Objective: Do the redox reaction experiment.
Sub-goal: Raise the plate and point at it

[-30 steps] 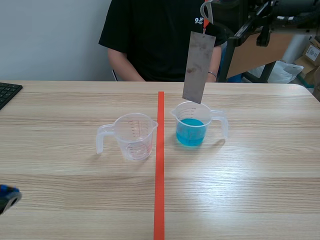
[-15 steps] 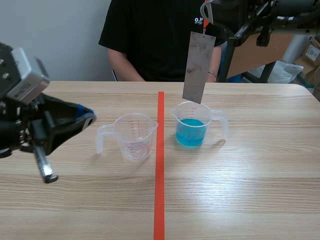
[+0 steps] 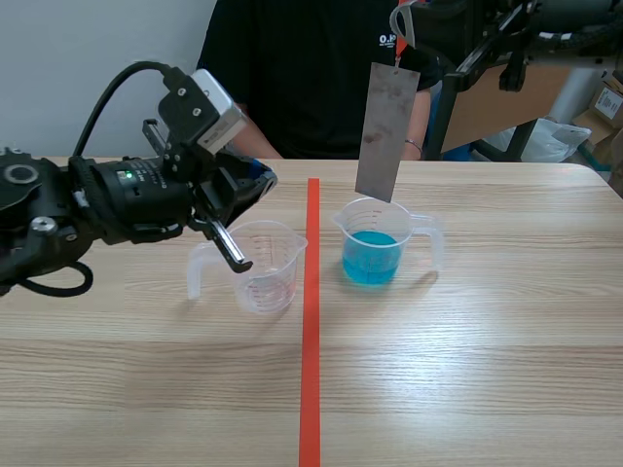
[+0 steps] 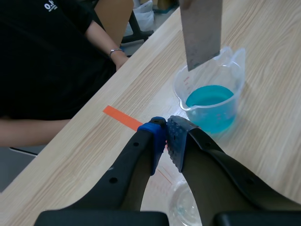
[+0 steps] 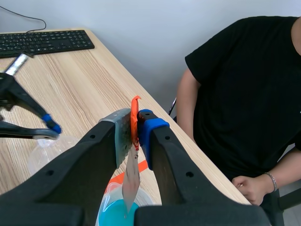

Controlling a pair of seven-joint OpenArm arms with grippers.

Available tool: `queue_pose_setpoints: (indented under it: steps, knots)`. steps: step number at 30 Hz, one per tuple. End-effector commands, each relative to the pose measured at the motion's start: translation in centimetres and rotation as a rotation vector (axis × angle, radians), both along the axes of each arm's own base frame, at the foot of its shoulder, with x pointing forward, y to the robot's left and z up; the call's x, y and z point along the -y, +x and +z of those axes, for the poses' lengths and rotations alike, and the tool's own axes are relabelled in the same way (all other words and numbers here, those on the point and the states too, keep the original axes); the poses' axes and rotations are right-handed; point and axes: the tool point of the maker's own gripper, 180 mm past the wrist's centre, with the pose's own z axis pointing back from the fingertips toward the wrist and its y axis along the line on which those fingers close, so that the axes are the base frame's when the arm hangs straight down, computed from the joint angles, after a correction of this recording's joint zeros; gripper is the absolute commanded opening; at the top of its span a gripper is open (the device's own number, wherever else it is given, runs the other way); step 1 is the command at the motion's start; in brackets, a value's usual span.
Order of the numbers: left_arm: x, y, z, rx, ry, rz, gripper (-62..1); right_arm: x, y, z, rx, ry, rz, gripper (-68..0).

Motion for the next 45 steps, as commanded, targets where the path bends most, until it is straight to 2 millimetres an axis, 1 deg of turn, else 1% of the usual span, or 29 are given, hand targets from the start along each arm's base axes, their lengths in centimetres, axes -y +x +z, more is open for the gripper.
queue_pose_setpoints:
  steps: [1, 5, 12, 16, 19, 21, 26, 29, 36, 45]
  knots:
    - [1.0, 0.4, 0.8, 0.022, -0.024, -0.017, -56.0, 0.3, 0.1, 1.6, 0.046, 0.007, 0.004, -65.8]
    - [2.7, 1.4, 0.2, 0.013, -0.022, -0.031, -56.0, 0.3, 0.1, 1.6, 0.046, 0.007, 0.004, -65.8]
    - [6.2, 2.3, -0.7, -0.010, -0.025, -0.073, -56.0, 0.3, 0.1, 1.6, 0.045, 0.007, 0.004, -65.8]
    - [7.5, 2.7, -1.0, -0.012, -0.017, -0.082, -56.0, 0.3, 0.1, 1.6, 0.044, 0.005, 0.003, -65.8]
    - [8.1, 3.1, -1.1, -0.010, -0.017, -0.081, -56.0, 0.3, 0.1, 1.6, 0.044, 0.005, 0.003, -65.8]
    - [8.4, 3.5, -1.1, -0.005, -0.012, -0.072, -56.0, 0.3, 0.1, 1.6, 0.044, 0.005, 0.003, -65.8]
    - [8.1, 4.4, -1.3, 0.010, -0.011, -0.032, -56.0, 0.3, 0.1, 1.6, 0.044, 0.005, 0.003, -65.8]
    - [8.0, 4.5, -1.7, 0.004, -0.009, -0.027, -56.0, 0.3, 0.1, 1.6, 0.044, 0.005, 0.003, -65.8]
    - [7.8, 4.9, -1.4, 0.017, -0.010, -0.006, -56.0, 0.3, 0.1, 1.6, 0.044, 0.005, 0.003, -65.8]
    - [7.7, 4.9, -1.4, 0.017, -0.010, -0.004, -56.0, 0.3, 0.1, 1.6, 0.044, 0.006, 0.004, -65.8]
